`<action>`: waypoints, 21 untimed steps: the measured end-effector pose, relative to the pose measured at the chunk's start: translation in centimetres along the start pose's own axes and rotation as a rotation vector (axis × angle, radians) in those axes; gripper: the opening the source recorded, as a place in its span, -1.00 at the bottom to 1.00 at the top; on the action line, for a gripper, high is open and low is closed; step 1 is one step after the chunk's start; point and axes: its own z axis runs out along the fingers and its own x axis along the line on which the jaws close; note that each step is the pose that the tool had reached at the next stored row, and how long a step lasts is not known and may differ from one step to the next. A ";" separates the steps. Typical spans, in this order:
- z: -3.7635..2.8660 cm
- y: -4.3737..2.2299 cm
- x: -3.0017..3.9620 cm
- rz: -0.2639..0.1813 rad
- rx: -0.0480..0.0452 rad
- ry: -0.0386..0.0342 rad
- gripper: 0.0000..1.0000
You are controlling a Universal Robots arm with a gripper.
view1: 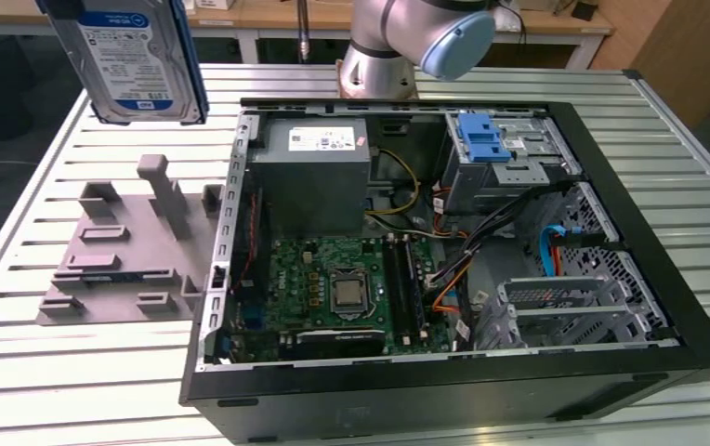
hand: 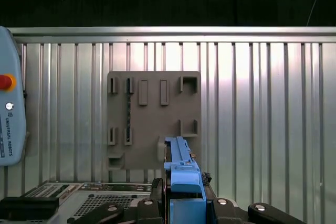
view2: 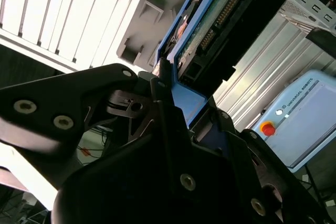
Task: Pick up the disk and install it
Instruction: 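Pick up the disk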
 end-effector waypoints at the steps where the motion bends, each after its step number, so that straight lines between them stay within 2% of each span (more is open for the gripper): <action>1: 0.00 -0.14 0.00 0.000 0.0000 -0.0001 -0.27; 12: -0.02 -1.88 -0.03 0.000 -0.0002 0.0000 -0.27; 21: -0.04 -3.62 -0.05 0.000 -0.0009 0.0001 -0.27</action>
